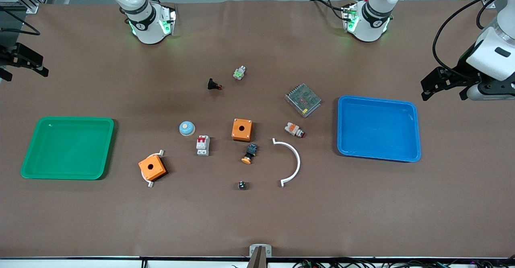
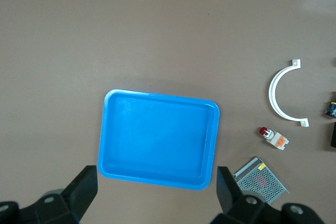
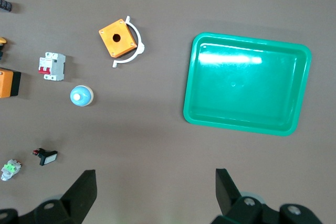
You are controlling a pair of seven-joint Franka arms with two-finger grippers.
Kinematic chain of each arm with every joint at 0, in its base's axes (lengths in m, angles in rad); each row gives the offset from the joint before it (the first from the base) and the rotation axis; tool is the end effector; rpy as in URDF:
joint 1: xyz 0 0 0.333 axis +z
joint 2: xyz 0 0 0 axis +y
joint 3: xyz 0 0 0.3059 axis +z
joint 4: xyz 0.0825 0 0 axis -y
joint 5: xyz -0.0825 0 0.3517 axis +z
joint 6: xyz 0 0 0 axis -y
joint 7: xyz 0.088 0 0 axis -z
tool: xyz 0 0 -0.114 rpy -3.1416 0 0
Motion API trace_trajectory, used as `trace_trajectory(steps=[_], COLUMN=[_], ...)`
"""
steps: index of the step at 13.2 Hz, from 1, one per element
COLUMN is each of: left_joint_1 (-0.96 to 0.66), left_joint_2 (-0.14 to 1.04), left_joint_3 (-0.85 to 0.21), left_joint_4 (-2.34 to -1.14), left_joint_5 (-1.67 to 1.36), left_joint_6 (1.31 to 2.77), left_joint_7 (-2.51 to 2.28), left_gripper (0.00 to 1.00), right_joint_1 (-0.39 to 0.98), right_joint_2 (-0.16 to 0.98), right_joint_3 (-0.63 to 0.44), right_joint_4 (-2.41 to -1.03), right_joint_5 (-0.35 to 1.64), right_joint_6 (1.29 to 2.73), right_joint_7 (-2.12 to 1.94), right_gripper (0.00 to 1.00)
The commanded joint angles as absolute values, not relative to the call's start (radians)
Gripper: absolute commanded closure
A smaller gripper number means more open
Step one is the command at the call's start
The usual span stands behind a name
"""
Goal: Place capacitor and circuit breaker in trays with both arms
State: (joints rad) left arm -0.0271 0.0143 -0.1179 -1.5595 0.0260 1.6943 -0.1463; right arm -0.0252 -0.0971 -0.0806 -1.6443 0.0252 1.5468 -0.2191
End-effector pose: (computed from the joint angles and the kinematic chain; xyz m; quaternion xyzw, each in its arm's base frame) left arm 0.5346 -0.0749 0.6166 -0.9981 0.0001 -0.0614 0.0033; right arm 0.4875 -0.0509 0.6221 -0.9982 -0.0571 -0.0023 0.0163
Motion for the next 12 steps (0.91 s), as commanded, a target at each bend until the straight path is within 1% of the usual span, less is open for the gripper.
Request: trace_trajectory(steps=[1, 6, 9, 11, 12], left_joint_1=[-0.023, -0.028, -0.081, -0.142, -0.172], left_joint_2=[0.011, 0.037, 0.124, 0.19, 0.257], left_joint_3=[-0.121, -0.121, -0.138, -0.138, -0.14], left_joint_4=[-1.56, -1.555, -1.548, -1.534, -1.469], left_joint_5=[0.026, 0.015, 0.017, 0.015, 0.015], left_joint_6=[1.672, 1.669, 1.672, 1.68, 1.681], left_joint_7=[-0.12, -0.12, -0.132, -0.216, -0.276], left_gripper=[0.0, 0.0, 0.0, 0.0, 0.0], right_joint_1=[-0.017, -0.014, 0.018, 0.043, 0.057], right_joint_2=[-0.117, -0.104, -0.091, -0.037, -0.013], right_joint_3=[-0.078, -0.078, -0.08, -0.078, -0.078], right_joint_4=[-1.663, -1.649, -1.652, -1.649, -1.651], right_joint_5=[0.017, 0.02, 0.018, 0.021, 0.021], right_joint_6=[1.54, 1.54, 1.546, 1.566, 1.586], right_joint_7=[-0.178, -0.184, -0.17, -0.166, -0.164], right_gripper=[0.0, 0.0, 0.0, 0.0, 0.0])
